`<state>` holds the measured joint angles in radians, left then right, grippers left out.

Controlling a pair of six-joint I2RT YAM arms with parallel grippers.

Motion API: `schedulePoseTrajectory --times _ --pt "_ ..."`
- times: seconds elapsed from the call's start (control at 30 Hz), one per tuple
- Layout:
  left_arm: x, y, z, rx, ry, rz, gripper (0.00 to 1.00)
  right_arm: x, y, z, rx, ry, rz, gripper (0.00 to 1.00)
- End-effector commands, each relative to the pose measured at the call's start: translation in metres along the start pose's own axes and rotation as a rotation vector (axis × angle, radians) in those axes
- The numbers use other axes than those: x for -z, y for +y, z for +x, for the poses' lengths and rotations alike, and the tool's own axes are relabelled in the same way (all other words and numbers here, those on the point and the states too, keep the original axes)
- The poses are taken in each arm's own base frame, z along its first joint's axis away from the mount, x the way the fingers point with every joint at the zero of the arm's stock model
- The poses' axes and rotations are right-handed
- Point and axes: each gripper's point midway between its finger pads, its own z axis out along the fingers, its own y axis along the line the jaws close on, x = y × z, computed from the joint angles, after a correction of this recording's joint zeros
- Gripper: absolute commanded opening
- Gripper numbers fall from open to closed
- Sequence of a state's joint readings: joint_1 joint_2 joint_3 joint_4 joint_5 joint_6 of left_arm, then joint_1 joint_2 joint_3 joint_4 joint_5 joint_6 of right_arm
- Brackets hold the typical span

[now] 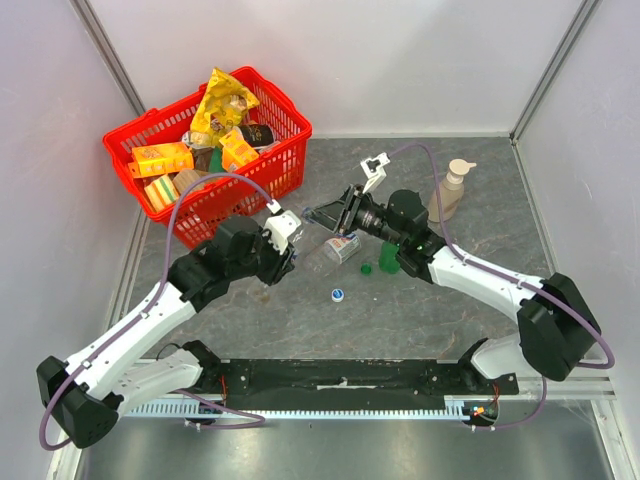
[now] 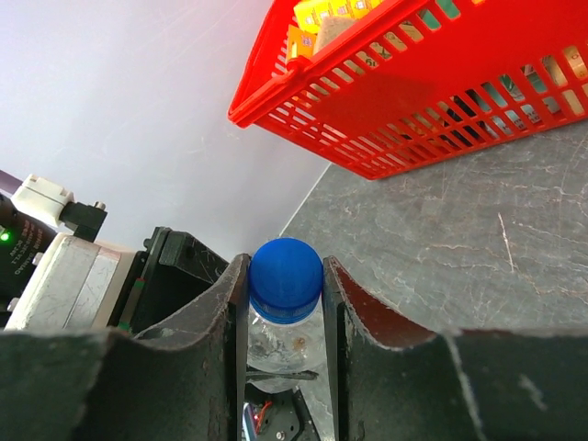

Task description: Unscrew the bottle caps

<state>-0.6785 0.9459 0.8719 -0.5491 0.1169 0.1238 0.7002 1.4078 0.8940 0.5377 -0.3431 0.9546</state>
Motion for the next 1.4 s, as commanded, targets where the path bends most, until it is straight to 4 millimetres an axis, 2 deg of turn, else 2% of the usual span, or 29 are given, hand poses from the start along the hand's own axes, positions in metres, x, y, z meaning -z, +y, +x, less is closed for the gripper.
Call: schedulePoseTrajectory --times 0.0,0.23,0.37,0.63,0.9,1.17,1.37 --pt "0.008 -0.01 -0.01 -0.001 -0.046 0.049 0.02 0.011 0.034 -0.019 0.031 -0.089 -0.138 0.0" --pt "0.031 -0.04 -0.03 -0.05 -0.154 0.214 0.02 0.032 0.066 -0.025 0.117 -0.138 -0.288 0.0" --pt "0.047 -0.065 -0.04 -0.091 -0.213 0.356 0.02 0.046 0.091 -0.028 0.2 -0.148 -0.389 0.0" --pt "0.082 -0.108 -0.054 -0.159 -0.306 0.622 0.02 0.072 0.129 -0.02 0.338 -0.117 -0.585 0.0" --pt "0.128 -0.141 -0.07 -0.231 -0.399 0.87 0.02 0.113 0.176 -0.008 0.463 -0.069 -0.852 0.0" --pt "0.159 -0.161 -0.082 -0.279 -0.465 1.078 0.02 0.156 0.213 -0.001 0.497 -0.034 -1.09 0.0" --pt "0.164 -0.165 -0.086 -0.288 -0.482 1.129 0.02 0.166 0.219 0.001 0.533 -0.042 -1.126 0.0"
